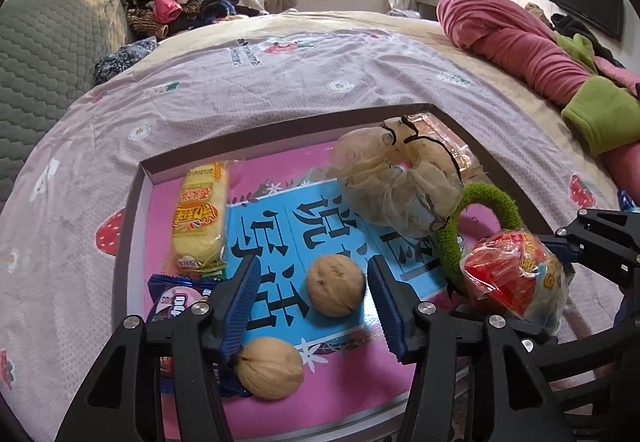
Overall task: Organize objects
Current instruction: 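Lower the walnut and egg toy into the tray and open both tools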
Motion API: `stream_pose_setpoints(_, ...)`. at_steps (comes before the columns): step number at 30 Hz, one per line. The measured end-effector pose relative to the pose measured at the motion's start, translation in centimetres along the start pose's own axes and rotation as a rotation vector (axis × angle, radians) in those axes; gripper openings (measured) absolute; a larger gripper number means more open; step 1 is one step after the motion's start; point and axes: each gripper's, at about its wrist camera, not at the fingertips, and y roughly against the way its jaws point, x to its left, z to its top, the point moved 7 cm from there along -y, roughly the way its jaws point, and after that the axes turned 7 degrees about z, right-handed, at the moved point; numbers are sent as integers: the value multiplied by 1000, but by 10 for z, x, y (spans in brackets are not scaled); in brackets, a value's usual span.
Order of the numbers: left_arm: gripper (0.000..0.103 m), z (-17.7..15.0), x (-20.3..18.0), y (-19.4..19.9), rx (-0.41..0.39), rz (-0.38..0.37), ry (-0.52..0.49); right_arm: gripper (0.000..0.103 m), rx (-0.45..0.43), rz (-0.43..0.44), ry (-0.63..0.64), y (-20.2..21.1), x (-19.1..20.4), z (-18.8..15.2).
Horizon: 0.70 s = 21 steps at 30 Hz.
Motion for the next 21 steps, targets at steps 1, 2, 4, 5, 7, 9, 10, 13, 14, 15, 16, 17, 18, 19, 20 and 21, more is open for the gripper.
stream_pose_setpoints(1,58,0,0,0,0,1,1,53,2,2,1,0,0,0)
stream_pose_setpoints(2,58,0,1,0,1,2,1,54,4,2,3,-1,1,0)
stream_pose_setpoints(4,58,0,1,1,0,3,2,55,10,-3,11,-2,3,-1)
stream_pose_setpoints(5,58,1,2,2,-3,4,4,55,13,-3,17,-2,4,-1)
stream_pose_setpoints(7,58,2,3,3,-6,2,8,55,16,-2,27,-4,8,-1)
stream_pose_setpoints(9,58,3,5,6,-11,0,14,55,20,-2,36,-5,10,-1)
stream_pose_setpoints(10,58,4,5,7,-12,1,16,55,22,-3,41,-5,11,-1)
stream_pose_setpoints(13,58,5,7,9,-16,0,20,57,28,1,52,-7,15,-1)
stream_pose_setpoints(14,58,5,7,9,-16,2,22,57,31,1,56,-8,17,-1)
stream_pose_setpoints(15,59,5,8,9,-16,3,22,57,35,-2,63,-9,18,-2)
stream_pose_setpoints(16,59,5,9,10,-16,5,23,58,36,-4,68,-10,19,-2)
stream_pose_setpoints(17,59,5,10,10,-16,5,25,58,37,-4,70,-10,20,-2)
stream_pose_setpoints(18,59,5,11,10,-13,4,27,60,39,-3,71,-11,21,-2)
stream_pose_setpoints(19,59,5,11,10,-11,3,27,61,41,-3,74,-11,21,-2)
stream_pose_setpoints(20,59,6,12,11,-14,5,30,62,43,-4,80,-12,22,-2)
stream_pose_setpoints(21,59,6,13,12,-17,6,34,62,43,-7,83,-12,23,-2)
